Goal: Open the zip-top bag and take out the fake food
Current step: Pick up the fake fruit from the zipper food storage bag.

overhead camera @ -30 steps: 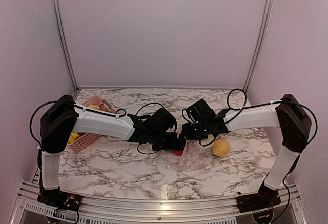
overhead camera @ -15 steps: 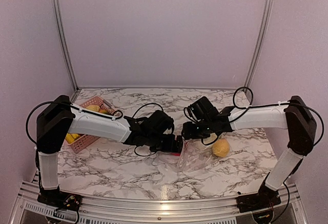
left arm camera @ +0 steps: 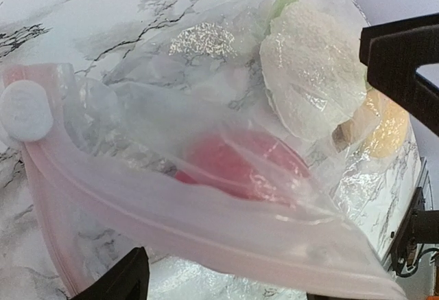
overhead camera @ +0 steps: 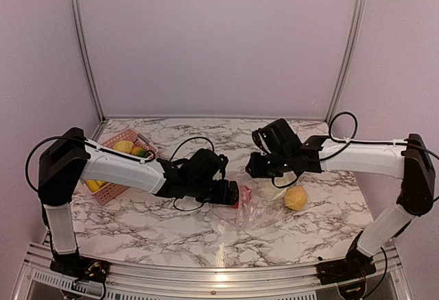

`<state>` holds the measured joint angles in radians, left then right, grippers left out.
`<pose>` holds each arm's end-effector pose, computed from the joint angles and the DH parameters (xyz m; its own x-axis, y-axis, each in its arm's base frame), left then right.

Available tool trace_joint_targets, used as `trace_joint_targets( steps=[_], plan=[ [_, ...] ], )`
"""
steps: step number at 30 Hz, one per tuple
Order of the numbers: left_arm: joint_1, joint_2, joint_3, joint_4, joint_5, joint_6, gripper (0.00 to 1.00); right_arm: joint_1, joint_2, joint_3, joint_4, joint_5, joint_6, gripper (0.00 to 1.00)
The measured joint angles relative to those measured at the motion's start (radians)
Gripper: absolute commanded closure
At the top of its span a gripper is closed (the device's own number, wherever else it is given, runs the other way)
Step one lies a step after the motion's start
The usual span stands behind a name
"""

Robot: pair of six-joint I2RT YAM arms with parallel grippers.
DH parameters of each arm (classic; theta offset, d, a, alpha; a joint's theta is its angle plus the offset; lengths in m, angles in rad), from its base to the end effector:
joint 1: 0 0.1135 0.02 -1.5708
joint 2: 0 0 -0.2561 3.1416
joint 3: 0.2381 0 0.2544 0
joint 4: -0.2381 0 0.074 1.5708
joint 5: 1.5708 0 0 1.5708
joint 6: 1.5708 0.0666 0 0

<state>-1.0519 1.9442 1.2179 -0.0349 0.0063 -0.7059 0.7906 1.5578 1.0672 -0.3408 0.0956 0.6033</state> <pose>0.2178 -0.3822 0.1356 -0.8251 0.1367 -0.5482 0.4407 0.7630 -0.4730 0.2560 0.2497 0.2024 -0.8037 -0.0092 -0.5949 -0.2505 0.9122 0.3242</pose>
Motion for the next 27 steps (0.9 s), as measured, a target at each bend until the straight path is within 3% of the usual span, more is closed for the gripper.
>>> trace_joint_targets(
  steps=[13,20,27],
  plan=[
    [0.000,0.000,0.000,0.008,0.000,0.026,0.21,0.003,0.062,-0.085,0.037,-0.066,0.032,0.80],
    [0.000,0.000,0.000,0.006,0.000,0.059,0.12,0.003,0.109,-0.086,0.067,-0.072,0.032,0.66],
    [0.000,0.000,0.002,-0.021,-0.017,0.082,0.10,0.003,0.142,-0.090,0.090,-0.095,0.021,0.54]
  ],
)
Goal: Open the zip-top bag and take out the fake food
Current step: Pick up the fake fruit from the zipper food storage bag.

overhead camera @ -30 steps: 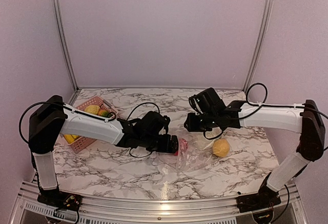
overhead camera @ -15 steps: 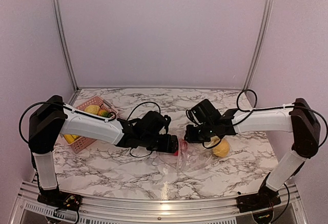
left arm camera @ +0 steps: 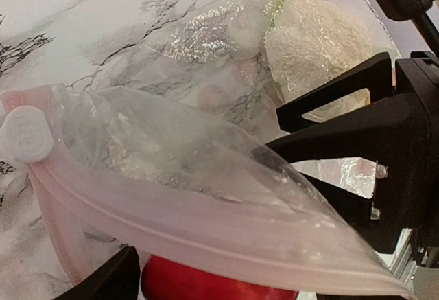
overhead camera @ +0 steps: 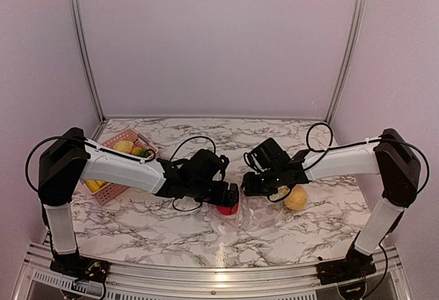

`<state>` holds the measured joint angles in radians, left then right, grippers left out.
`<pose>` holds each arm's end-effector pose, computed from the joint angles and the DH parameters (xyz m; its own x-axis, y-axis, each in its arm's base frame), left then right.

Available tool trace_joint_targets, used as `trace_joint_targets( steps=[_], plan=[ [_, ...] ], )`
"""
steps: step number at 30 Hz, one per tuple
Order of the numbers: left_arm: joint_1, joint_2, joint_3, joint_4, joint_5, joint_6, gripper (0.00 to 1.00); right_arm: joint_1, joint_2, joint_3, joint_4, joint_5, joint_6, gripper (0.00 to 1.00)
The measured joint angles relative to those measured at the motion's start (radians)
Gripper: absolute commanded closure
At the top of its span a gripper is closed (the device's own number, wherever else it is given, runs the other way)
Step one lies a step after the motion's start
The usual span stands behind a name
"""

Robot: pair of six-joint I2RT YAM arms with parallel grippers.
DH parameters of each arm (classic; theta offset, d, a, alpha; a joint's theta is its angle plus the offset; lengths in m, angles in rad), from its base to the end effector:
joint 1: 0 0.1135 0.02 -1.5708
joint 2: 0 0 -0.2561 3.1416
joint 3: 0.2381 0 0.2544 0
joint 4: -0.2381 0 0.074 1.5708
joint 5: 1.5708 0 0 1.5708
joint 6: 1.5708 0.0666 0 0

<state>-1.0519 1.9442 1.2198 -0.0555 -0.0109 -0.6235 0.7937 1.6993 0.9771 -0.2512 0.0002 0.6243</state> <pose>0.2180 -0.3802 0.1342 -0.7879 0.2023 -0.5817 0.4982 0.7646 -0.4089 0.2504 0.2546 0.1328 -0.8871 -0.0683 -0.4565 -0.2395 0.9136 0.3287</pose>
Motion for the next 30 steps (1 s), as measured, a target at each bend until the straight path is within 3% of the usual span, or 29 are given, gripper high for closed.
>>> trace_joint_targets(
  steps=[9,15,24,30],
  plan=[
    [0.000,0.000,0.000,-0.033,-0.017,0.007,0.08,0.000,0.008,0.000,0.013,-0.018,-0.013,0.48],
    [-0.002,-0.009,-0.007,-0.042,-0.024,0.003,0.14,0.000,0.008,0.000,0.015,-0.018,-0.016,0.47],
    [-0.018,-0.009,-0.005,-0.062,-0.032,0.003,0.07,0.000,0.008,0.000,0.016,-0.018,-0.016,0.45],
    [-0.023,-0.009,-0.005,-0.089,-0.043,0.003,0.08,0.000,0.008,-0.006,0.024,-0.018,-0.016,0.45]
  ],
)
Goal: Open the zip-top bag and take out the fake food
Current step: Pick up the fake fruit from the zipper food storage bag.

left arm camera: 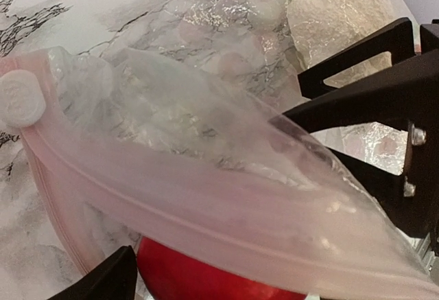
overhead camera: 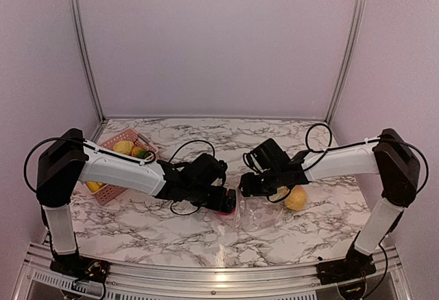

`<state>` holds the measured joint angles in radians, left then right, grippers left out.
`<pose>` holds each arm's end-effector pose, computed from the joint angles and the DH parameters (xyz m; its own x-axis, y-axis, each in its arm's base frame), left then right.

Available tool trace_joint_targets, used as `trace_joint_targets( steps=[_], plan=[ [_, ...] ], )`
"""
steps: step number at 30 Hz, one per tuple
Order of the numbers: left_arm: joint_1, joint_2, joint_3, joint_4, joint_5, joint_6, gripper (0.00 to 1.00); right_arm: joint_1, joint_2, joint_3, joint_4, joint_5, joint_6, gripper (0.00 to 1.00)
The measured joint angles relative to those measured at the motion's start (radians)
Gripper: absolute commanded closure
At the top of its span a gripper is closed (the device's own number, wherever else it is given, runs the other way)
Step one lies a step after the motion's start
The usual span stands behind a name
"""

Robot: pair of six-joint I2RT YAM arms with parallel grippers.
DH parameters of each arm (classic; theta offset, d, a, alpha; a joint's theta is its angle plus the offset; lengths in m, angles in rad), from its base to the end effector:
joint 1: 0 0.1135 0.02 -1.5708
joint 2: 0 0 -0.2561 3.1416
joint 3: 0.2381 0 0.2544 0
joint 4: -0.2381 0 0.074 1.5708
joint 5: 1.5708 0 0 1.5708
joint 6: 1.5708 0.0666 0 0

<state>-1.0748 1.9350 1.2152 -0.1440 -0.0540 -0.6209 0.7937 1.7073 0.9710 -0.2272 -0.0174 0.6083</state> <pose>0.2068 -0.3747 0.1281 -0.7955 0.2495 -0.5522 0.4902 0.8006 -0.3445 0.2506 0.2564 0.1302 -0.8839 -0.0838 -0.4601 -0.2616 0.9041 0.3378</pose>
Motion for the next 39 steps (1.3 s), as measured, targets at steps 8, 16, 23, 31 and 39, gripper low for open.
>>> trace_joint_targets(
  steps=[8,16,23,31,39],
  plan=[
    [0.000,0.000,0.000,-0.019,-0.021,-0.001,0.23,0.000,0.000,0.000,0.002,0.000,0.000,0.45],
    [0.000,0.000,0.000,-0.021,-0.032,0.000,0.32,0.000,0.000,0.000,0.002,0.000,0.000,0.44],
    [0.000,-0.047,-0.002,-0.032,-0.038,-0.002,0.33,0.000,0.000,0.000,0.002,0.002,0.000,0.44],
    [0.000,-0.125,-0.050,-0.032,-0.055,-0.021,0.33,0.000,0.000,0.000,0.002,0.027,0.000,0.44],
    [-0.001,-0.197,-0.102,-0.075,-0.112,-0.048,0.33,0.000,0.000,0.000,0.001,0.031,0.000,0.44]
  ],
)
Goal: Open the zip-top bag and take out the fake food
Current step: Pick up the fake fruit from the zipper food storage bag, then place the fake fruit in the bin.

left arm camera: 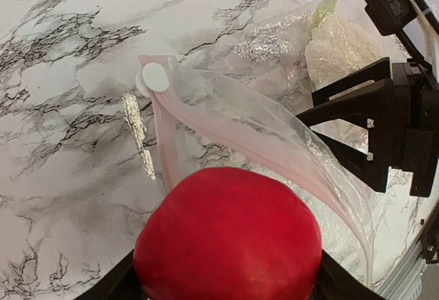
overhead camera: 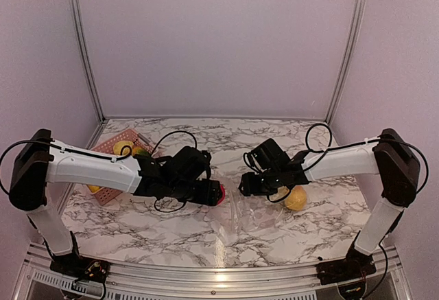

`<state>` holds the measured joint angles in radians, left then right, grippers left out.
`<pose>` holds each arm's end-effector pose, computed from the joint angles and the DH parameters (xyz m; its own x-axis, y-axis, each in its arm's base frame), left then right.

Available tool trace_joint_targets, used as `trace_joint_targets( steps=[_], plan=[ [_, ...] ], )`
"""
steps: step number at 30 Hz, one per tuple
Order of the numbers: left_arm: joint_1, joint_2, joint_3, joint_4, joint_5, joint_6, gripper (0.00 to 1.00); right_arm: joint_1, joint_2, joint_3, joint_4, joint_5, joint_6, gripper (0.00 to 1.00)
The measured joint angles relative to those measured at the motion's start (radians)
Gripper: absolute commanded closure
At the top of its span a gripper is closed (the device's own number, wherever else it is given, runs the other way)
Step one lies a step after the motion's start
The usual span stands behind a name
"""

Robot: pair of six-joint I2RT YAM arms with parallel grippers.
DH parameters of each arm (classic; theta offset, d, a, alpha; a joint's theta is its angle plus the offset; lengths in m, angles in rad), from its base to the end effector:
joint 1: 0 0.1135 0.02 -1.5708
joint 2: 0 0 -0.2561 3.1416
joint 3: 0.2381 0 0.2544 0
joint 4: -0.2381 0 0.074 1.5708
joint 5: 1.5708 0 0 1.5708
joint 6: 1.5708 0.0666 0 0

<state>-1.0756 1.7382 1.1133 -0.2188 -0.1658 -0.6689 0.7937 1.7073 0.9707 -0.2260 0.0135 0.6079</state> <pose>0.1955 -0.3389 0.1657 -0.7843 0.1652 -0.5979 0.4198 0.8510 -0.3155 0.2521 0.2550 0.1302 -0.8764 -0.0767 -0.4754 -0.2520 0.9142 0.3173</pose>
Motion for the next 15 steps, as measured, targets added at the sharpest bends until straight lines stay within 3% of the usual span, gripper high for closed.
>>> trace_joint_targets(
  steps=[15],
  plan=[
    [0.019,-0.153,0.010,-0.152,-0.166,-0.064,0.33,0.000,-0.029,0.002,-0.030,0.018,0.000,0.44]
  ],
)
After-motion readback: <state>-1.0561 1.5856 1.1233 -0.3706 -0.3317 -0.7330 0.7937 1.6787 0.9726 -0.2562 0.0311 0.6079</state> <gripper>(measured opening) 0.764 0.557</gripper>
